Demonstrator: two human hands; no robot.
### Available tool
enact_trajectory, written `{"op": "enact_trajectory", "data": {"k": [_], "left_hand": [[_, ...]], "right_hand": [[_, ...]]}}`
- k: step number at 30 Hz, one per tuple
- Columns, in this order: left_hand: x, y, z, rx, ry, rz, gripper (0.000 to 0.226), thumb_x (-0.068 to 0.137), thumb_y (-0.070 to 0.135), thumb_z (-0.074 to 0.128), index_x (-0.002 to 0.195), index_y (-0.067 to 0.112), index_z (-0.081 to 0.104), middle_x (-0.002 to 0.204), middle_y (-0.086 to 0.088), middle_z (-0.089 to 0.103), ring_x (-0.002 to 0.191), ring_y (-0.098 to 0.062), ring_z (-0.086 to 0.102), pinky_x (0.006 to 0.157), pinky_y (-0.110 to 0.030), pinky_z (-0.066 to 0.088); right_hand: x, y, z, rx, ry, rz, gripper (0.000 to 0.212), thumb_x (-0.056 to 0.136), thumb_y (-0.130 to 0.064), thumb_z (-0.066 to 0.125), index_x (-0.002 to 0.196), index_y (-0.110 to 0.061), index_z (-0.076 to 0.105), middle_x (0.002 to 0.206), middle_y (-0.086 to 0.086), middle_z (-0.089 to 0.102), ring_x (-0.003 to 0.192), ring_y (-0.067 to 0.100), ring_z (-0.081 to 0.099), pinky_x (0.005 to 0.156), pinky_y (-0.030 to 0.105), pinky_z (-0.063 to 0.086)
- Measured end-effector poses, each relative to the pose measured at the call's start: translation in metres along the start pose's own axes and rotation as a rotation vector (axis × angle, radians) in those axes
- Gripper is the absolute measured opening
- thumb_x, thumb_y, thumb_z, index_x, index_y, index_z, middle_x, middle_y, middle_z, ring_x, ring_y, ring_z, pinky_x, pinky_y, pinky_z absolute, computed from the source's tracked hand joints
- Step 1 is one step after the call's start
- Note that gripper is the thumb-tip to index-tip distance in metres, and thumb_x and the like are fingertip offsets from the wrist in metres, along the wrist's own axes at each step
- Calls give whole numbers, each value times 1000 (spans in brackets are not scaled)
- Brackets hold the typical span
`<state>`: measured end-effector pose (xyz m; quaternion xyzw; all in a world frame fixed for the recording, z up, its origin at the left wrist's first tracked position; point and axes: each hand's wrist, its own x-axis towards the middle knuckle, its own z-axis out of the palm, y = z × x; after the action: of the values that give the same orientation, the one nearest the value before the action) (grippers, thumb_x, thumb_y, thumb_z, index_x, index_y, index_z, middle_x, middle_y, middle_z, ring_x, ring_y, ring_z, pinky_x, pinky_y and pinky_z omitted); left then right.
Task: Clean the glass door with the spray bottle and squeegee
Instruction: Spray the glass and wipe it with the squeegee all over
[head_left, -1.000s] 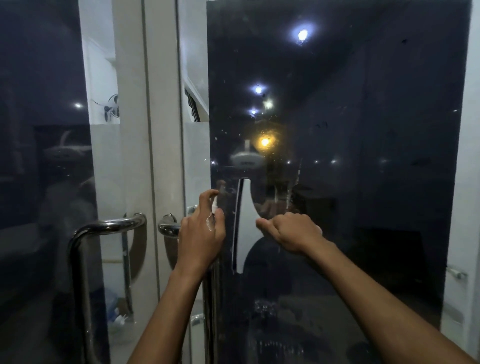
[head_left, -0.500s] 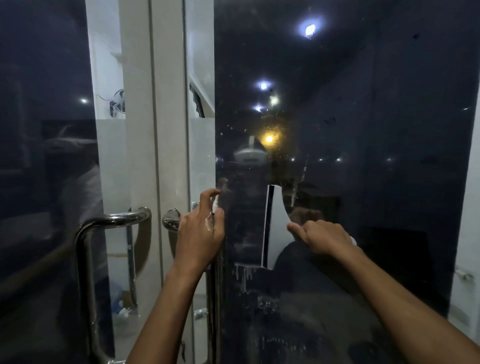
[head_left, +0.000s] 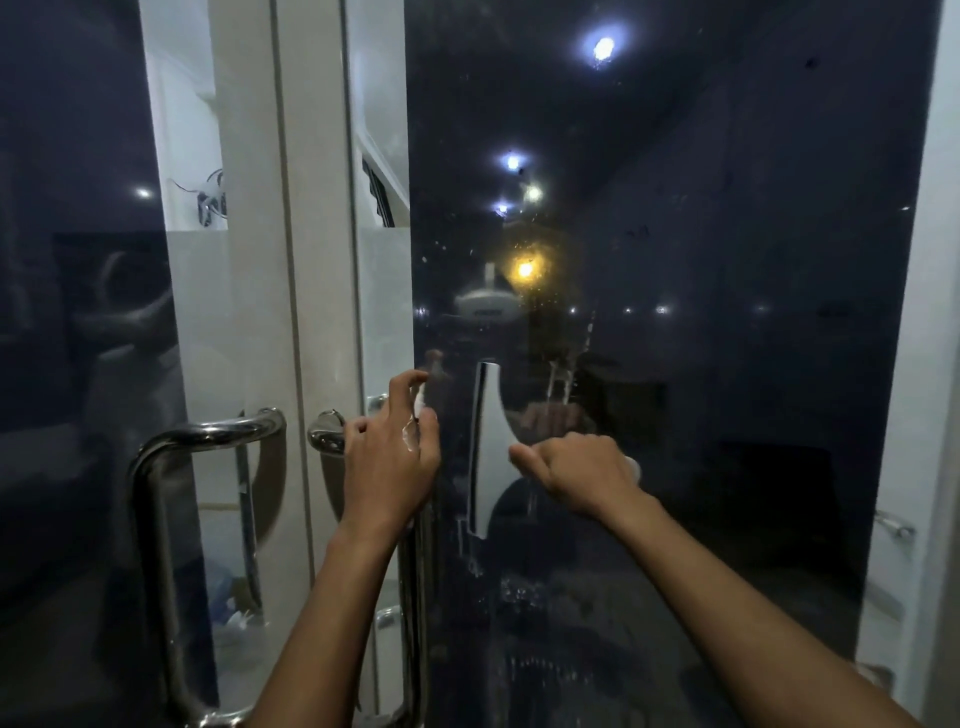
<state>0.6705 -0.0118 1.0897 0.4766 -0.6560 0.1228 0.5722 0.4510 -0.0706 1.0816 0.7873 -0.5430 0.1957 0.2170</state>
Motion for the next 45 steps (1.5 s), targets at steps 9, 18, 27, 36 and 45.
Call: {"op": "enact_trajectory", "data": {"k": [9, 18, 27, 36, 45], "left_hand": [[-6, -3, 1, -37, 55, -18, 33, 104, 21, 45, 135, 31, 40, 66, 13, 51, 74, 13, 40, 98, -38, 31], [1, 10, 13, -18, 27, 0, 32, 103, 26, 42, 134, 29, 38, 72, 15, 51, 73, -9, 48, 98, -44, 33], [4, 12, 15, -77, 16, 22, 30, 104, 24, 43, 134, 27, 39, 75, 8, 54, 74, -19, 55, 88, -54, 50], [-12, 0, 9, -82, 70, 25, 36, 98, 33, 35, 133, 28, 44, 63, 10, 58, 74, -4, 53, 104, -32, 26], [-17, -3, 10, -96, 62, 22, 35, 98, 37, 35, 132, 32, 44, 86, 12, 67, 93, 10, 40, 112, -31, 19]], "right_hand": [[-15, 47, 17, -41, -68, 252, 73, 99, -69, 14, 114, -24, 70, 112, 13, 70, 100, 33, 66, 77, 41, 41], [-36, 61, -20, 300, 138, 322, 63, 97, -71, 12, 69, -32, 52, 77, 0, 64, 76, 27, 62, 73, 42, 46], [7, 11, 12, 829, 150, 545, 52, 109, -44, 26, 92, -11, 63, 101, 19, 68, 99, 36, 61, 75, 33, 34], [-73, -28, 130, 1094, 100, 837, 59, 105, -52, 24, 87, -16, 66, 97, 12, 74, 97, 32, 68, 91, 46, 53], [-45, -45, 76, 1148, 387, 674, 57, 101, -57, 27, 70, -21, 59, 67, -10, 64, 64, -11, 58, 59, 17, 41]]}}
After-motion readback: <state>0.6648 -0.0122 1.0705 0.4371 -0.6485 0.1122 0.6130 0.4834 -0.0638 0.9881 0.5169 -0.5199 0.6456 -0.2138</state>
